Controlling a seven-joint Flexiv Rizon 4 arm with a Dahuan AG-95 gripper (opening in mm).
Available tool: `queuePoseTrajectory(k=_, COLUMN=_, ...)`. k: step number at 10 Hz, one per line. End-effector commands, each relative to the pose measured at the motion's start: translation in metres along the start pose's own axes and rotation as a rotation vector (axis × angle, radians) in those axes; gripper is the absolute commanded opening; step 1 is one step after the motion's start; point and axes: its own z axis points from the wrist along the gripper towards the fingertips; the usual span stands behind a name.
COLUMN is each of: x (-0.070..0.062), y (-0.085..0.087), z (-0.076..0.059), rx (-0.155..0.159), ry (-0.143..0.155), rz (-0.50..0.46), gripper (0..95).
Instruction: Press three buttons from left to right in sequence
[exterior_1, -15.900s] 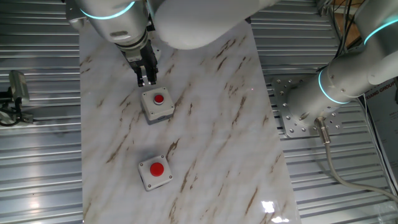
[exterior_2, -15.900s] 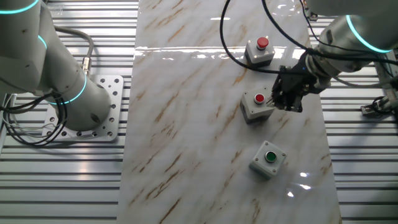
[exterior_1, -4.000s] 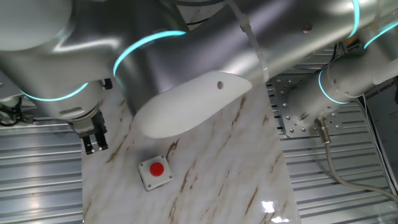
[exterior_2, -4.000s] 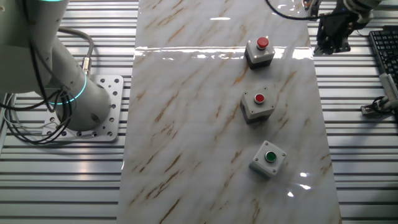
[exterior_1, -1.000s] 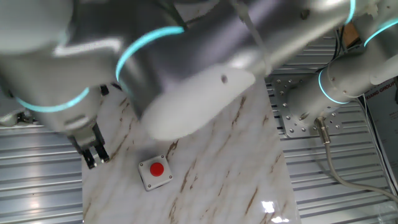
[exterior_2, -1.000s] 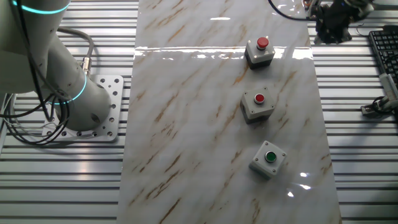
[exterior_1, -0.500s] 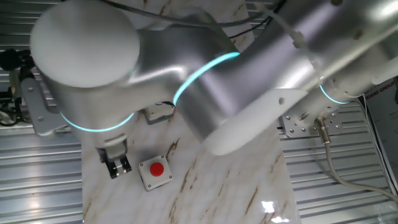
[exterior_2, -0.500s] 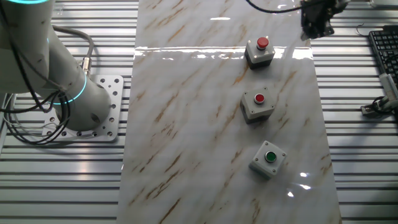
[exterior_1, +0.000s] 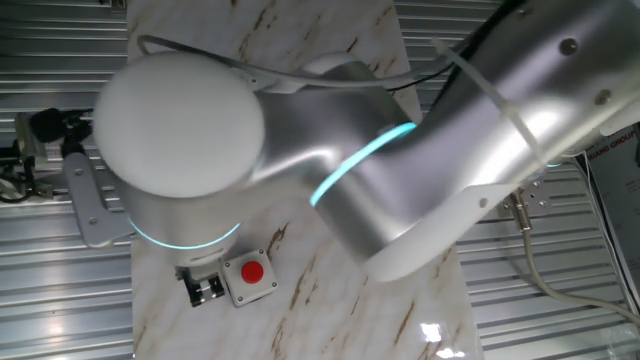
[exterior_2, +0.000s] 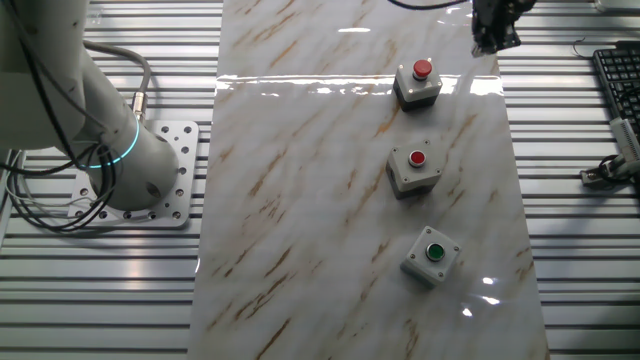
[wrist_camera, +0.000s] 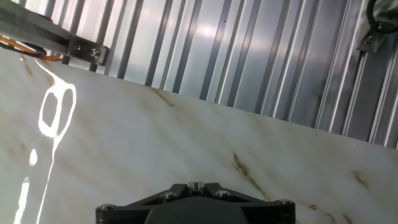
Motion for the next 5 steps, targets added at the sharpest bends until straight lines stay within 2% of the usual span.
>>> queuePoseTrajectory(k=1, x=-0.0025, y=0.0004, z=-0.0002, rx=-0.011, ry=0.021, rz=0.027, gripper=0.0)
queuePoseTrajectory(k=5, x=-0.0021, y=-0.0004, z=0.0014, rx=0.011, ry=0.014, rz=0.037, gripper=0.0)
